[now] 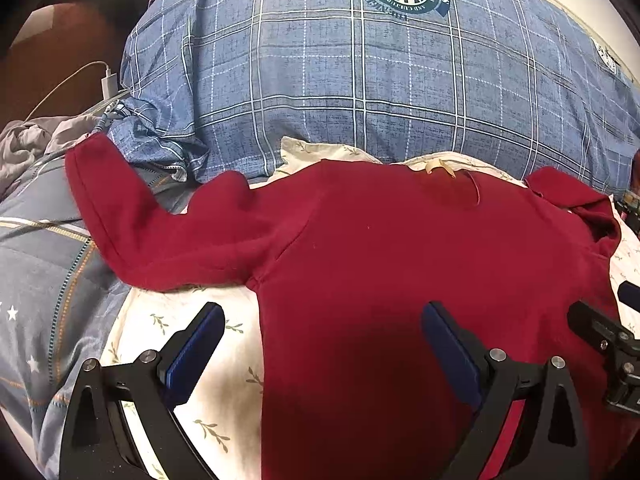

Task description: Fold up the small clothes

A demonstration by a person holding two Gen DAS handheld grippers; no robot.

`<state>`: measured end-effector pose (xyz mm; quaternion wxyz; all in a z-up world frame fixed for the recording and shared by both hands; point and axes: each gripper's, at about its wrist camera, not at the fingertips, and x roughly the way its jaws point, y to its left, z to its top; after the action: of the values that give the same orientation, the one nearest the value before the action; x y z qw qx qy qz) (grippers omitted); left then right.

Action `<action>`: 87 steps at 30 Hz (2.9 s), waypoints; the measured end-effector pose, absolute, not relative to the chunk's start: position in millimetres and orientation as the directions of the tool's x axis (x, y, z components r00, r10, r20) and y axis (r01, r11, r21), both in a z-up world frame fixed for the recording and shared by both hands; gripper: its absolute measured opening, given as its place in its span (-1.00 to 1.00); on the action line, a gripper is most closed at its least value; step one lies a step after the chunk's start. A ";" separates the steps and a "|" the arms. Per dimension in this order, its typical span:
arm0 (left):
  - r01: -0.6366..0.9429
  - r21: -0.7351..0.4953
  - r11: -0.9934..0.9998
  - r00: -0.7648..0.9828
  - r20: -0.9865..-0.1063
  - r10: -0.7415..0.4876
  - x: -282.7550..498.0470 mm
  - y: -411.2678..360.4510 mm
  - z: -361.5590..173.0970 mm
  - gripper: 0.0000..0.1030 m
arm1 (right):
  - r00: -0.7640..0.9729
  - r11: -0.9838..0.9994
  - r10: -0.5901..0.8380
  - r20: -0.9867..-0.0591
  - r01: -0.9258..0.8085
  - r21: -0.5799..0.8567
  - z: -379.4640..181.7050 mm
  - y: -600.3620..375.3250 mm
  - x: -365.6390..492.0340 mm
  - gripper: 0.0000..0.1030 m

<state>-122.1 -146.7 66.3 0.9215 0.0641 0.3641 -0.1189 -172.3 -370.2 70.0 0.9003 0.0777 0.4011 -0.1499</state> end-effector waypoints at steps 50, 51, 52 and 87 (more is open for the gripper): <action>0.250 0.011 0.968 0.710 -0.681 -0.176 -112.4 -136.5 67.7 0.91 | 0.614 0.949 -0.192 -0.766 0.316 0.015 58.8 -362.7 -149.1 0.99; 0.250 0.010 0.968 0.711 -0.681 -0.177 -112.1 -136.5 67.7 0.91 | 0.613 0.948 -0.196 -0.765 0.319 0.012 58.7 -363.0 -148.9 0.99; 0.250 0.008 0.968 0.710 -0.682 -0.177 -111.5 -136.5 67.6 0.91 | 0.612 0.948 -0.197 -0.766 0.319 0.011 58.7 -363.3 -148.6 0.99; 0.234 -0.031 0.972 0.700 -0.689 -0.191 -99.8 -128.1 67.7 0.91 | 0.564 0.928 -0.240 -0.790 0.372 -0.016 44.0 -373.2 -136.3 0.99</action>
<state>-99.8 -128.1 67.7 0.9214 0.0293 0.3700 -0.1153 -136.3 -373.2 44.0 0.8811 0.0760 0.4334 -0.1735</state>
